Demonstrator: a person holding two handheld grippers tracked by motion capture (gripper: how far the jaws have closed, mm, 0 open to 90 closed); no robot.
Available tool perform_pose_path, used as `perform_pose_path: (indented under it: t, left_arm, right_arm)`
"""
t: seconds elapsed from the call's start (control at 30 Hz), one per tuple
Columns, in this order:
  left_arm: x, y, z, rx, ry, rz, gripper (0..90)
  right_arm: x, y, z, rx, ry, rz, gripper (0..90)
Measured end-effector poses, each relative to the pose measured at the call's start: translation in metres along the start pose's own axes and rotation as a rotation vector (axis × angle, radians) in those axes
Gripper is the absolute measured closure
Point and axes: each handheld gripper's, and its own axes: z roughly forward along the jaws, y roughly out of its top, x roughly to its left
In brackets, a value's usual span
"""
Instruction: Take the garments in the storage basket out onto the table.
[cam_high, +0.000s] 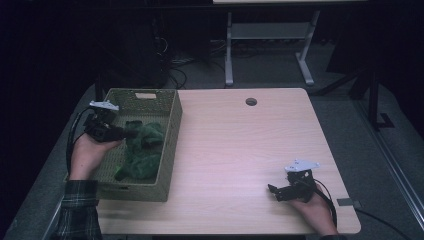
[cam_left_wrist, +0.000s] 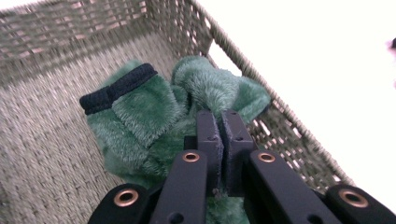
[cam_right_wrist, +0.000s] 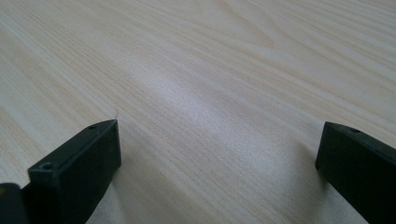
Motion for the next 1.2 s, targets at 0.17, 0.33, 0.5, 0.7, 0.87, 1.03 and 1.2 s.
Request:
perform_pose_path:
  t: [0.17, 0.33, 0.5, 0.7, 0.87, 1.03, 1.2]
  left_arm:
    - [0.0, 0.007, -0.011, -0.019, 0.008, 0.002, 87.8]
    - [-0.002, 0.016, -0.022, -0.036, 0.006, 0.009, 87.8]
    - [-0.007, 0.027, -0.035, -0.059, 0.003, 0.021, 87.8]
    - [-0.014, 0.042, -0.051, -0.091, 0.004, 0.046, 87.8]
    - [-0.021, 0.055, -0.062, -0.118, -0.005, 0.07, 87.8]
    - [-0.03, 0.067, -0.072, -0.151, -0.021, 0.103, 88.0]
    - [-0.037, 0.079, -0.076, -0.173, -0.043, 0.124, 88.0]
  right_arm:
    - [0.0, 0.0, 0.0, 0.002, 0.001, 0.004, 0.0]
    - [0.0, 0.0, 0.0, 0.002, 0.001, 0.005, 0.0]
    - [0.0, 0.0, 0.0, 0.002, 0.001, 0.005, 0.0]
    - [0.0, 0.0, 0.0, 0.002, 0.001, 0.005, 0.0]
    - [0.0, 0.0, 0.0, 0.002, 0.001, 0.005, 0.0]
    - [0.0, 0.0, 0.0, 0.002, 0.001, 0.005, 0.0]
    - [0.0, 0.0, 0.0, 0.002, 0.001, 0.005, 0.0]
